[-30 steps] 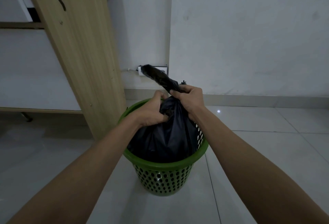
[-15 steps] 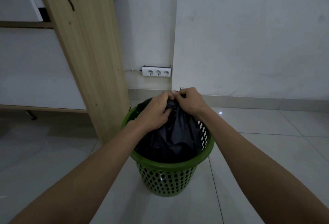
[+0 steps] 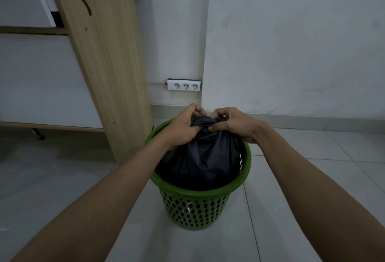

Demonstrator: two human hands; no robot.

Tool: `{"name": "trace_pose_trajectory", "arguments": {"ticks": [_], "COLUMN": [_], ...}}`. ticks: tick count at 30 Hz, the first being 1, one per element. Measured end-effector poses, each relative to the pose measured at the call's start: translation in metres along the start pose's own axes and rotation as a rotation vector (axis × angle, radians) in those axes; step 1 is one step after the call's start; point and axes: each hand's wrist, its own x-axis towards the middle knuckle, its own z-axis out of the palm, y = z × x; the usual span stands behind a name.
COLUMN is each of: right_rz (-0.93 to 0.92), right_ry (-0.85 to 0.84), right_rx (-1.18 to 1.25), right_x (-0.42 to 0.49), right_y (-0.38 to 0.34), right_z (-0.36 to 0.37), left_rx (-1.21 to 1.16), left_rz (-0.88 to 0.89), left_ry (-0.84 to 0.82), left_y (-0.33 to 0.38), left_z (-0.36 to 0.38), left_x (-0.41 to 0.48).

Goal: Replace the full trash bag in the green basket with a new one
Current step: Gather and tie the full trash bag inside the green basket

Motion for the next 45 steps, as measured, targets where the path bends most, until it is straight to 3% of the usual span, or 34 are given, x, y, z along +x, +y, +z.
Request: {"name": "trace_pose_trajectory", "arguments": {"ticks": [6,11,16,19,21,23,29,33,37,40,42,45], "right_rz": [-0.054,-0.056,-0.012,0.057,0.087,0.105,0.111,-0.005,-0.119,-0.177,-0.191,-0.135], "right_ry": [-0.095,-0.1,-0.14,-0.122,-0.109,-0.061,0.039,0.279,0.496,0.531,0.533,0.593], "right_rx": [0.332,0.647,0.72,0.712,0.659,0.59,0.588,0.46,0.318,0.251,0.275,0.473], "right_x": [-0.002,-0.004,-0.01,-0.009,-0.006,-0.004,0.001,0.006,0.01,0.008,0.007,0.008], "right_y": [0.001,0.003,-0.004,-0.006,-0.007,-0.008,-0.011,-0.011,-0.004,-0.002,-0.004,-0.006], "right_z": [0.004,0.015,0.014,0.014,0.015,0.016,0.016,0.024,0.025,0.024,0.025,0.027], "left_rx": [-0.258,0.089,0.595,0.598,0.516,0.413,-0.236,-0.627,-0.813,-0.616,-0.436,-0.405], "left_rz": [-0.001,0.194,0.467,0.53,0.475,0.387,-0.24,-0.455,-0.347,-0.233,-0.184,-0.17], "left_ry": [-0.035,0.017,0.336,0.25,0.195,0.242,0.327,0.282,0.132,0.038,0.172,0.373], "left_y": [0.007,0.005,-0.003,-0.002,-0.001,0.003,0.021,0.017,0.017,0.018,0.019,0.016], "left_z": [-0.016,-0.003,-0.006,-0.007,-0.007,-0.005,-0.003,-0.002,-0.011,-0.013,-0.008,-0.008], "left_x": [0.0,-0.009,-0.012,-0.015,-0.015,-0.015,-0.01,-0.009,-0.009,-0.008,-0.006,0.0]}}
